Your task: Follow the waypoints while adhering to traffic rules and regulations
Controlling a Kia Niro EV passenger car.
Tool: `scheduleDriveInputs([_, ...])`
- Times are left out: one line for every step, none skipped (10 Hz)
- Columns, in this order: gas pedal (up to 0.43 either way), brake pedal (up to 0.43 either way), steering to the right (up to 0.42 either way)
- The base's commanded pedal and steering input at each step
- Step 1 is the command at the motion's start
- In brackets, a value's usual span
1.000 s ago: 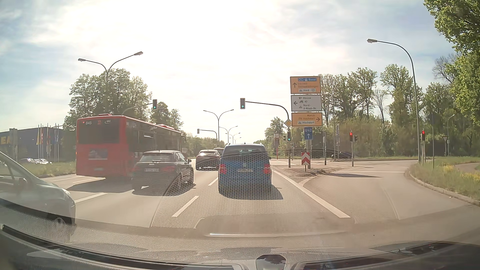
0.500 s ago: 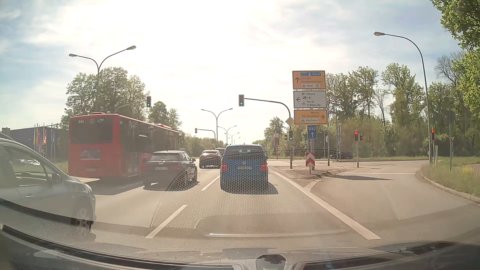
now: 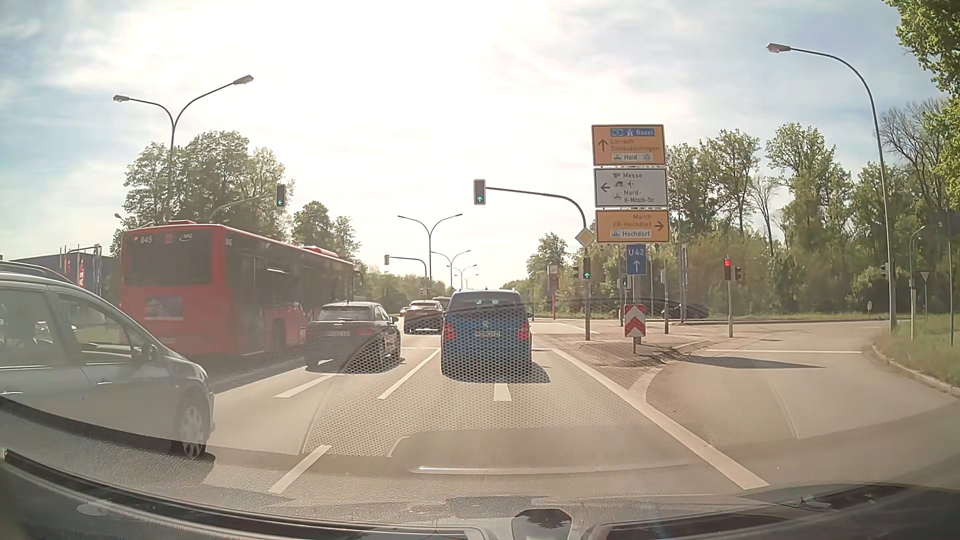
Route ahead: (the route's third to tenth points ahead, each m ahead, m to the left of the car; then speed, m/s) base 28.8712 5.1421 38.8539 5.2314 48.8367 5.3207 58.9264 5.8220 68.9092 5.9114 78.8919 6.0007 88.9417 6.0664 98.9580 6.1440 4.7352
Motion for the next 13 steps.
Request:
scheduleDriveInputs([0.248, 0.000, 0.000])
scheduleDriveInputs([0.248, 0.000, -0.001])
scheduleDriveInputs([0.240, 0.000, -0.001])
scheduleDriveInputs([0.228, 0.000, -0.001])
scheduleDriveInputs([0.209, 0.000, -0.001])
scheduleDriveInputs([0.197, 0.000, -0.002])
scheduleDriveInputs([0.197, 0.000, -0.002])
scheduleDriveInputs([0.197, 0.000, -0.002])
scheduleDriveInputs([0.197, 0.000, -0.002])
scheduleDriveInputs([0.197, 0.000, -0.003])
scheduleDriveInputs([0.197, 0.000, -0.003])
scheduleDriveInputs([0.197, 0.000, -0.004])
scheduleDriveInputs([0.197, 0.000, -0.004])
